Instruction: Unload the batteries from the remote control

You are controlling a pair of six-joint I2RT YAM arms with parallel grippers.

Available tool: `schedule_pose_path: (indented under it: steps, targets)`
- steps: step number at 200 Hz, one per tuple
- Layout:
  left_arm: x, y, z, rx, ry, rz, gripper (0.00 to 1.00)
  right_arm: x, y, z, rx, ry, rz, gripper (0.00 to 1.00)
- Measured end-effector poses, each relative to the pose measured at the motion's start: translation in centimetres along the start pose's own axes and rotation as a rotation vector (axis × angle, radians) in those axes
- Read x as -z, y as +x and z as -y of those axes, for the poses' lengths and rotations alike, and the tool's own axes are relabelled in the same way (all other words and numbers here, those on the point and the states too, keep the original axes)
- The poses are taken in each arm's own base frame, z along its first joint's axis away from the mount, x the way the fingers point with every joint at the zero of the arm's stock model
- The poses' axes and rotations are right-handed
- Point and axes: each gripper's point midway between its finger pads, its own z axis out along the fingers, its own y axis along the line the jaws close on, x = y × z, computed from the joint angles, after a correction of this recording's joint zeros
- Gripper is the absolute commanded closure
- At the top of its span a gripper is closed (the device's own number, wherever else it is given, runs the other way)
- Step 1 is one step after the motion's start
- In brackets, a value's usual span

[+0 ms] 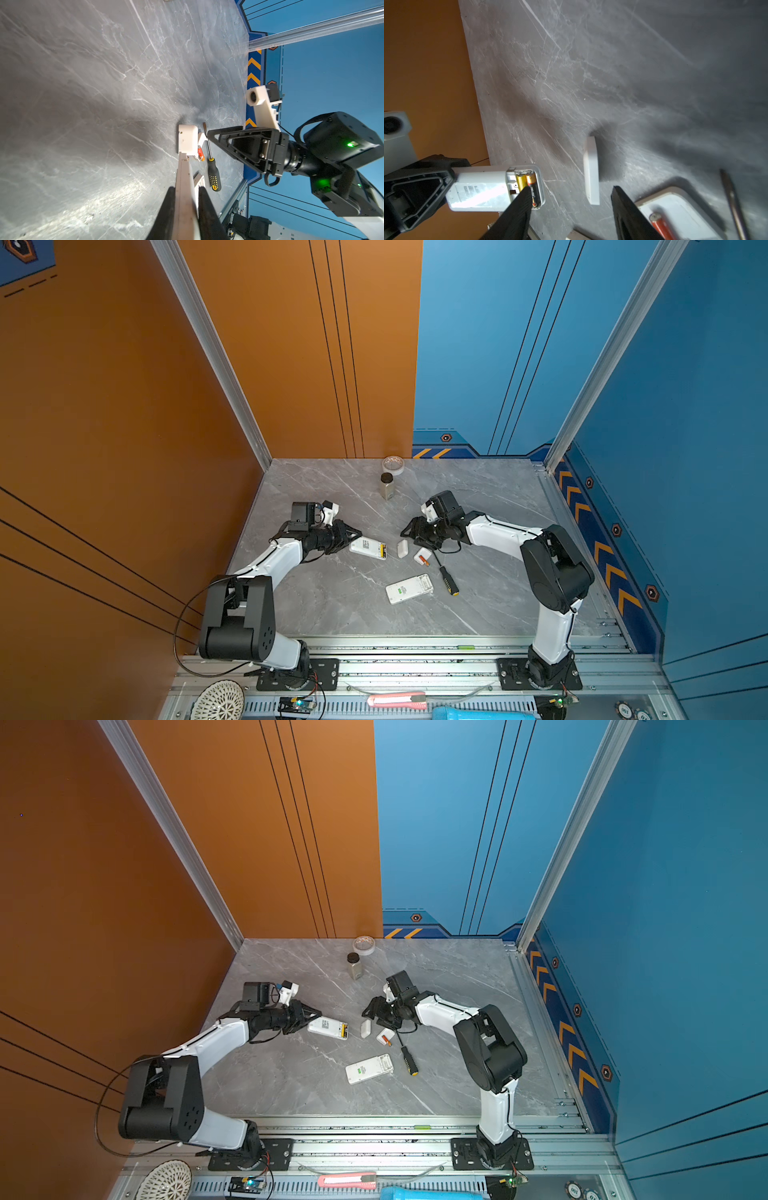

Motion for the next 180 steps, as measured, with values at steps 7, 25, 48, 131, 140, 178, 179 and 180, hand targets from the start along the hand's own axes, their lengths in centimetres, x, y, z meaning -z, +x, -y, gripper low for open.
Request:
schedule_pose_path:
  steps: [7, 25, 48, 131, 140, 178, 179, 180]
  targets:
    - [-0.1, 0.2, -0.3, 0.007, -0.006, -0.003, 1.0, 0.3, -0.1, 0.4, -0.003, 0.021, 0.006, 0.28]
    - [-0.5, 0.6, -1.1, 0.018, -0.017, -0.007, 1.0, 1.9, -0.4, 1.7, -0.009, 0.092, 0.026, 0.24]
    - [-1.2, 1.0, -1.8, 0.026, -0.022, -0.018, 1.0, 5.7, -0.7, 2.8, -0.006, 0.176, 0.063, 0.23]
    - [-2.6, 2.6, -2.6, 0.026, -0.002, -0.013, 0.97, 10.5, 8.4, 6.5, 0.18, 0.38, -0.135, 0.38]
    - [-2.6, 2.6, -2.8, 0.027, 0.0, -0.009, 0.91, 10.5, 9.3, 7.3, 0.19, 0.404, -0.166, 0.39]
    - [-2.9, 3.4, -4.6, 0.038, -0.046, 0.006, 0.71, 10.1, 11.4, 9.3, 0.25, 0.48, -0.253, 0.41]
    - [-3.0, 3.5, -4.7, 0.04, -0.049, 0.005, 0.7, 10.1, 11.4, 9.4, 0.252, 0.482, -0.254, 0.42]
    - [-3.0, 3.5, -4.7, 0.041, -0.051, 0.005, 0.7, 10.1, 11.4, 9.4, 0.254, 0.483, -0.255, 0.42]
